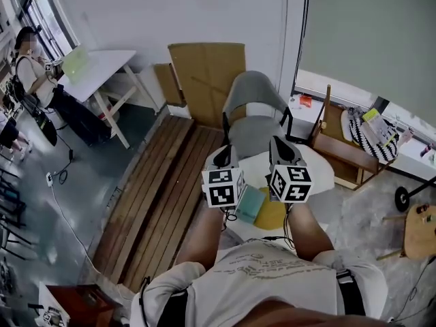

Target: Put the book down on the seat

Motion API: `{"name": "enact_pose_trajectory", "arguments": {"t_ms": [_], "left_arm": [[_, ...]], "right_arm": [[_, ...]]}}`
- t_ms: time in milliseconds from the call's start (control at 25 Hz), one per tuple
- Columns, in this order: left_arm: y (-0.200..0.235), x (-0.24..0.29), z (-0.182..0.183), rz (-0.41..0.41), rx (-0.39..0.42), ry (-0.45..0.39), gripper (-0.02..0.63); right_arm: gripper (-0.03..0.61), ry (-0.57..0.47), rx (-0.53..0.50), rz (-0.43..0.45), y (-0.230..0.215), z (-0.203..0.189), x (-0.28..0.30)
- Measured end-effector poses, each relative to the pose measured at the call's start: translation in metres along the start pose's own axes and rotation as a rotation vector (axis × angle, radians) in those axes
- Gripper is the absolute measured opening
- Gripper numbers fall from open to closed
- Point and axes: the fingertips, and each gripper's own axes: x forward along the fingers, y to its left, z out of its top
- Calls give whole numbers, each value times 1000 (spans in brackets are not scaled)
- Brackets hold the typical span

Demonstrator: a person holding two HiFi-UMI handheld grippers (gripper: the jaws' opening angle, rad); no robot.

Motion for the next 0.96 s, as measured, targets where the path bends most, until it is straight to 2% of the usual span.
{"name": "enact_pose_trajectory", "arguments": {"t_ms": [360,960], "left_arm": [[-10,-1,-6,-37,-8,22,20],[-11,-6,-6,-42,-20,18,20]], "right_arm": [[25,25,6,-5,2,-8,-5],[25,33,-16,19,10,-15,-9]]}}
